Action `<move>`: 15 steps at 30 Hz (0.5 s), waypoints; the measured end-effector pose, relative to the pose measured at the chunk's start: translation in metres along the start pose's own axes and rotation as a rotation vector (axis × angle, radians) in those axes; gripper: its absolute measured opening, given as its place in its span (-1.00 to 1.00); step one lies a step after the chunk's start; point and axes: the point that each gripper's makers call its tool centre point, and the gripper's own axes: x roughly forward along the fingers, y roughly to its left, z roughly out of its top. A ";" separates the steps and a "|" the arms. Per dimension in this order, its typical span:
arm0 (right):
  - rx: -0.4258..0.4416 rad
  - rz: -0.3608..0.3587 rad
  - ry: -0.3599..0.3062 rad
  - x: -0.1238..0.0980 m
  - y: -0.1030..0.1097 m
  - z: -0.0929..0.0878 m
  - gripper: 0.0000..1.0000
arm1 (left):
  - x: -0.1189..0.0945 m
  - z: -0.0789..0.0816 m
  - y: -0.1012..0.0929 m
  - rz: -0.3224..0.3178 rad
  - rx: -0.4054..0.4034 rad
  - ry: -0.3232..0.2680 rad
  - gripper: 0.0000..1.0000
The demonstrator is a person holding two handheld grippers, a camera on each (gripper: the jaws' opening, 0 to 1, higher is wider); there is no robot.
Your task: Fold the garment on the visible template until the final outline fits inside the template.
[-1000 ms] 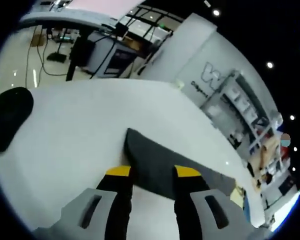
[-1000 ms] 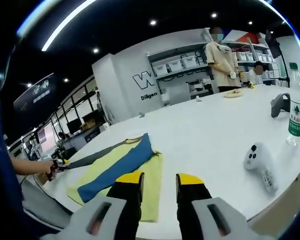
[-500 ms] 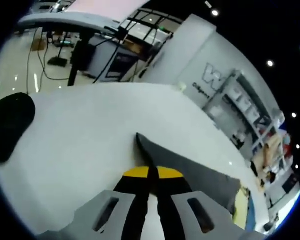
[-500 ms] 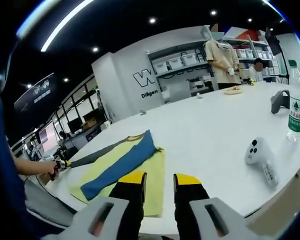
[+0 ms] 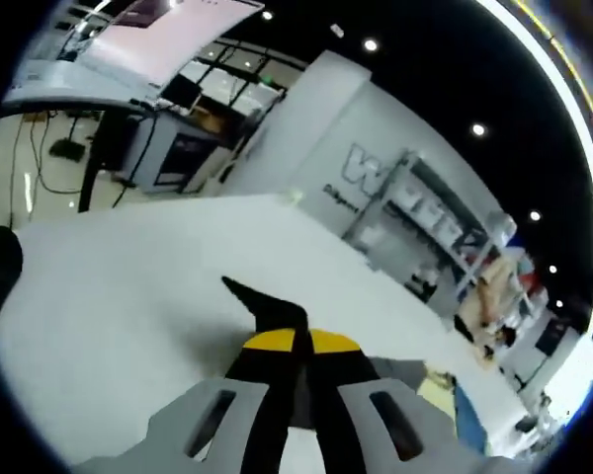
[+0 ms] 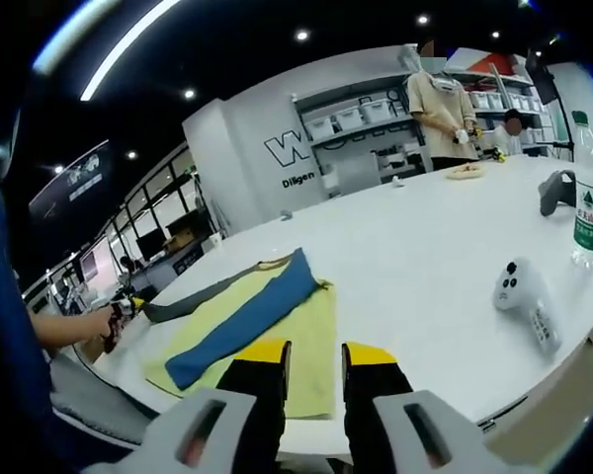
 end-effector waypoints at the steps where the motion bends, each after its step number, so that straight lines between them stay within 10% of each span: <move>1: 0.003 0.000 0.000 0.000 0.000 -0.001 -0.66 | 0.001 -0.001 -0.017 -0.040 0.002 0.004 -1.00; 15: 0.055 -0.001 -0.009 -0.003 0.001 -0.016 -0.68 | -0.029 -0.095 -0.221 -0.509 -0.012 0.182 -1.00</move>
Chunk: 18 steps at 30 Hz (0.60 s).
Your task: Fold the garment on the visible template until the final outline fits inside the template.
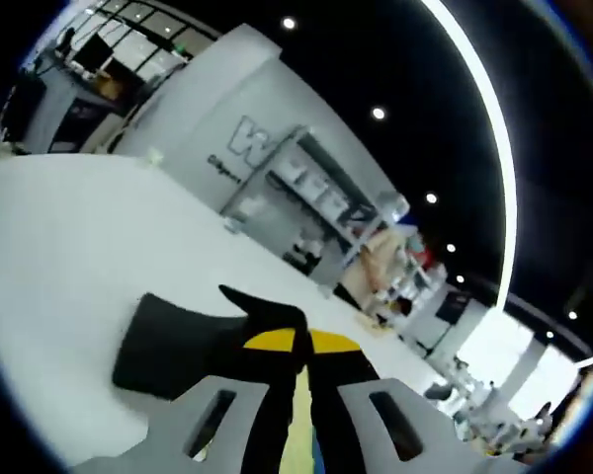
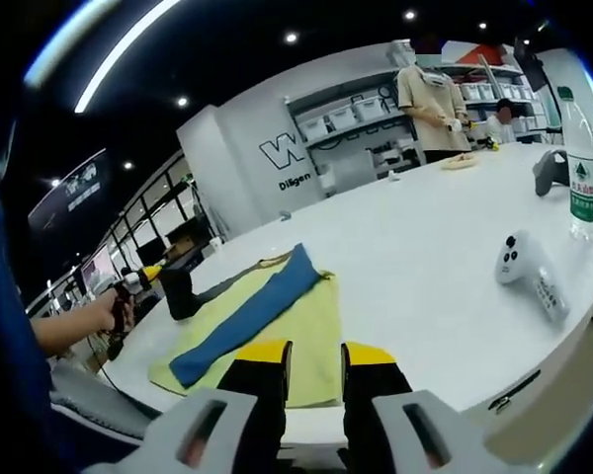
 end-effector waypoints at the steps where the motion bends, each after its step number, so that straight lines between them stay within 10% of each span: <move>1: 0.001 0.001 -0.001 0.000 -0.001 0.000 -0.68 | 0.003 -0.011 -0.012 -0.020 -0.008 0.022 -1.00; 18: 0.046 -0.006 -0.004 -0.001 -0.003 -0.010 -0.70 | -0.011 -0.135 -0.119 -0.340 0.028 0.362 -1.00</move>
